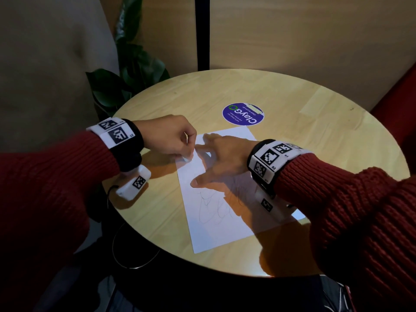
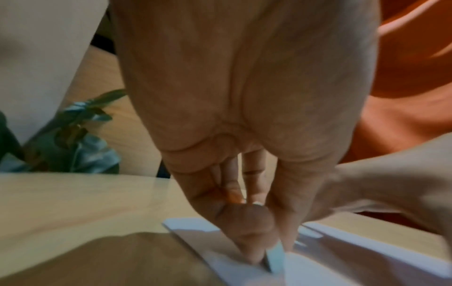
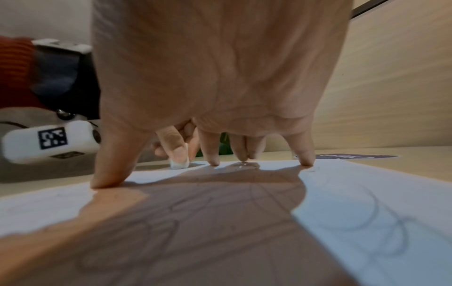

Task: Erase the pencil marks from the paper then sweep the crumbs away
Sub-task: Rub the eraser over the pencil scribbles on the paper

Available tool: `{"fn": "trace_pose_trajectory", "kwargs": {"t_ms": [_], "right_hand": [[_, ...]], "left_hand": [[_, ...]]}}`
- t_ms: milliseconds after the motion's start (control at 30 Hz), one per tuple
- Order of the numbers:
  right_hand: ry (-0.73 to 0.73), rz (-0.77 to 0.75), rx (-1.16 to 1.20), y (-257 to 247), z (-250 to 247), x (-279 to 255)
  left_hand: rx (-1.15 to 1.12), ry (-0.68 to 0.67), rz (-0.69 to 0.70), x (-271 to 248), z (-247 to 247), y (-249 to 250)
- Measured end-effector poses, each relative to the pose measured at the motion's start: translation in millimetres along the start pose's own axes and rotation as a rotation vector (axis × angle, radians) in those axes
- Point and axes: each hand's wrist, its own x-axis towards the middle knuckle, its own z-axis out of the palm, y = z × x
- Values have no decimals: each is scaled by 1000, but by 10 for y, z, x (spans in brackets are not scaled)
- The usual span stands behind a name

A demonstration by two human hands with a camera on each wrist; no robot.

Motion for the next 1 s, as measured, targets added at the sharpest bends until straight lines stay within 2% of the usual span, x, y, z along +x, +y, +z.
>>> {"fn": "trace_pose_trajectory", "kwargs": {"t_ms": [67,100,200,333,467,567,700,833,933,1000], "right_hand": [[5,-10,-1,-15,-13,-22],[-11,-1,-9,-15,-19,-37],[-69,42,-24,-33,-4,-67],[-98,45,-5,-38,-9,-87],[-130,54,-35,-64,-11,-102],[-130,60,-20,-54,-9,-102],[-146,59,-38,-63,-16,-110],[-153,56,-24,-52,-15,-72],[-151,60,-34,-49,-6,-57],[-149,55,-32,-50,-6,-69]], "left_hand": [[-57,-108,8,-22,23,45],[-63,-104,-3,-20,6,33],[-16,19,-41,6,-50,-44],[-42,-107,-17,-20,-6,24],[12,11,-51,-11,-44,-35],[-30,-103,-24,-38,4,37],[-4,-14,-59,-22,-84,-42],[-104,-161,7,-66,35,60],[-31,-24,-10,-13,-10,8],[-5,-13,-2,-5,4,46]]}}
